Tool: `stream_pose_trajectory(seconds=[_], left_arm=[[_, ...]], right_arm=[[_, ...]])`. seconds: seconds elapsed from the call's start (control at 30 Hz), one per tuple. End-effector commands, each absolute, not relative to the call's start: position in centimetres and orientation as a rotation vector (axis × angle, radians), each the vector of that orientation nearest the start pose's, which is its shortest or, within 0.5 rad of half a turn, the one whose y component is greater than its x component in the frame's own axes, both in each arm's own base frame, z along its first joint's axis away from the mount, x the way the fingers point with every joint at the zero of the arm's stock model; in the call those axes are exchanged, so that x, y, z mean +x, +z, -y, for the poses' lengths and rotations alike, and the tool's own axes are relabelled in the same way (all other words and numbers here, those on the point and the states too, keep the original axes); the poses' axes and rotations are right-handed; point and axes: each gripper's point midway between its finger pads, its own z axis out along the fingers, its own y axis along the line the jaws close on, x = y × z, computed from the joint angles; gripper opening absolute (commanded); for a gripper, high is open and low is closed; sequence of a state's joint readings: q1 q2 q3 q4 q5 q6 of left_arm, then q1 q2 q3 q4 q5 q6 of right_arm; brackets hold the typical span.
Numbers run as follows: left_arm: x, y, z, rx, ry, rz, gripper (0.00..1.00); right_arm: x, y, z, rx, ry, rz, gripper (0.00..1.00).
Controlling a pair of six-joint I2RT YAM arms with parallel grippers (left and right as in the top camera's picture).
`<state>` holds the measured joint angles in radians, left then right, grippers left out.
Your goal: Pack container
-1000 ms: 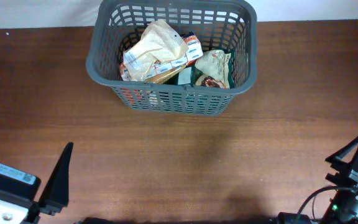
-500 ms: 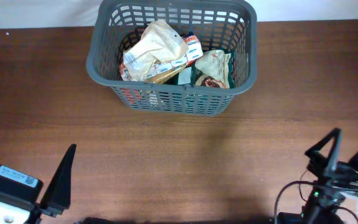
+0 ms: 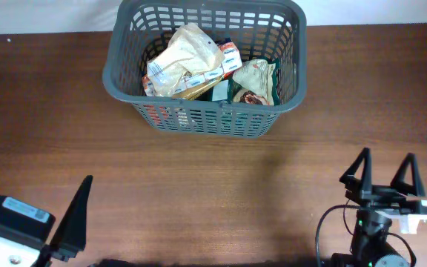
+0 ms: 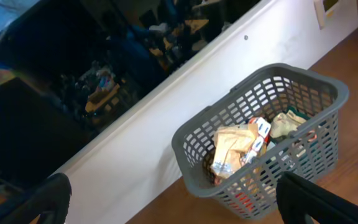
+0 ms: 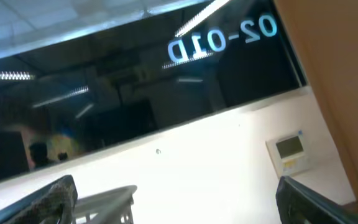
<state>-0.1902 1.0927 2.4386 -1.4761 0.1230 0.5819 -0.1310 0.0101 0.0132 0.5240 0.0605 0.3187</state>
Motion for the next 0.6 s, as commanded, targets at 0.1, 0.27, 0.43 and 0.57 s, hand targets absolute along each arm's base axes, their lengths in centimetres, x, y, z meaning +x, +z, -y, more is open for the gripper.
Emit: stream_pose_trajectory(seconds=[0.1,0.27,0.43,0.57], left_arm=[[13.3,56.2,4.9,0.732,0.167,-1.57,0.99],[13.2,56.0,4.8,0.734,0.166,-1.576,0.99],[13.2,56.0,4.8,0.734,0.166,-1.576,0.99],[13.2,56.0,4.8,0.734,0.166,-1.576,0.99]], right_arm=[[23.6,23.8,3.4,0.317,0.159,-1.276,0.99],[24.6,18.2,1.8,0.293,0.219,-1.519,0.99],[24.6,15.7,1.3,0.293,0.244,-1.624,0.99],[24.6,15.7,1.3,0.294,0.243,-1.624,0.99]])
